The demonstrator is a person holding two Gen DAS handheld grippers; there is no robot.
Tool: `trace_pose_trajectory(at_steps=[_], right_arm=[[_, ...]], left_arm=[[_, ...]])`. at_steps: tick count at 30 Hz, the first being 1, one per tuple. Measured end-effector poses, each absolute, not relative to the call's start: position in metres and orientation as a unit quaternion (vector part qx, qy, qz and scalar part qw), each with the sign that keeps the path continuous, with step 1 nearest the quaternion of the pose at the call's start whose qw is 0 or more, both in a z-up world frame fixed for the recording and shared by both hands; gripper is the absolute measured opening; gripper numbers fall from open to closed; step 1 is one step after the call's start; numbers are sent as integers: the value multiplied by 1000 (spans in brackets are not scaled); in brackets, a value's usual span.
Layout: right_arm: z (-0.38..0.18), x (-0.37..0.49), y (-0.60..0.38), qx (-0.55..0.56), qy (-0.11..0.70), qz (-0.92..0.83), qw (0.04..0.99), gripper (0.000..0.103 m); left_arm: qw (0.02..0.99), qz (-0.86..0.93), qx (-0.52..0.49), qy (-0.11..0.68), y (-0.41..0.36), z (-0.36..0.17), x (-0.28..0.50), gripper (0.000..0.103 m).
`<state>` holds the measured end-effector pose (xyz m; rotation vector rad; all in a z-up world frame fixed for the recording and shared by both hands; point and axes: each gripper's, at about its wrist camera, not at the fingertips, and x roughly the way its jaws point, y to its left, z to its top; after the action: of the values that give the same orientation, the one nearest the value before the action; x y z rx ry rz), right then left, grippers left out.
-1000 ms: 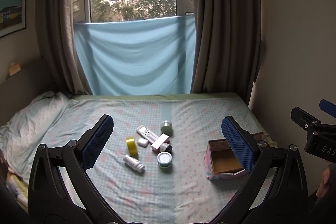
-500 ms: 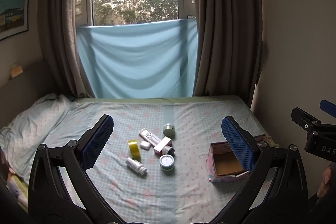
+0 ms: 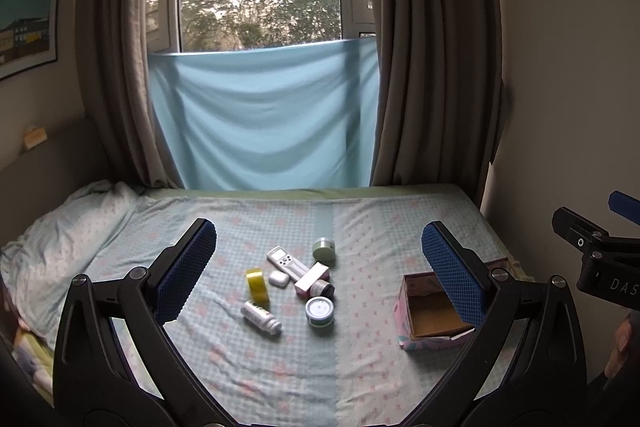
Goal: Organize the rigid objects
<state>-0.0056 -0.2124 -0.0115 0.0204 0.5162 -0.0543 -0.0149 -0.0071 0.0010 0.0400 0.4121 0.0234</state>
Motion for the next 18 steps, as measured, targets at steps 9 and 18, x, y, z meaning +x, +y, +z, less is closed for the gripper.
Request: trace_pose_trajectory(at_steps=[9, 18], right_arm=[[-12, -6, -213, 7, 256, -26, 966, 103], [-12, -5, -213, 6, 256, -25, 966, 103]], left_arm=[[978, 7, 16, 208, -6, 1, -14, 102], [978, 13, 20, 208, -7, 0, -14, 102]])
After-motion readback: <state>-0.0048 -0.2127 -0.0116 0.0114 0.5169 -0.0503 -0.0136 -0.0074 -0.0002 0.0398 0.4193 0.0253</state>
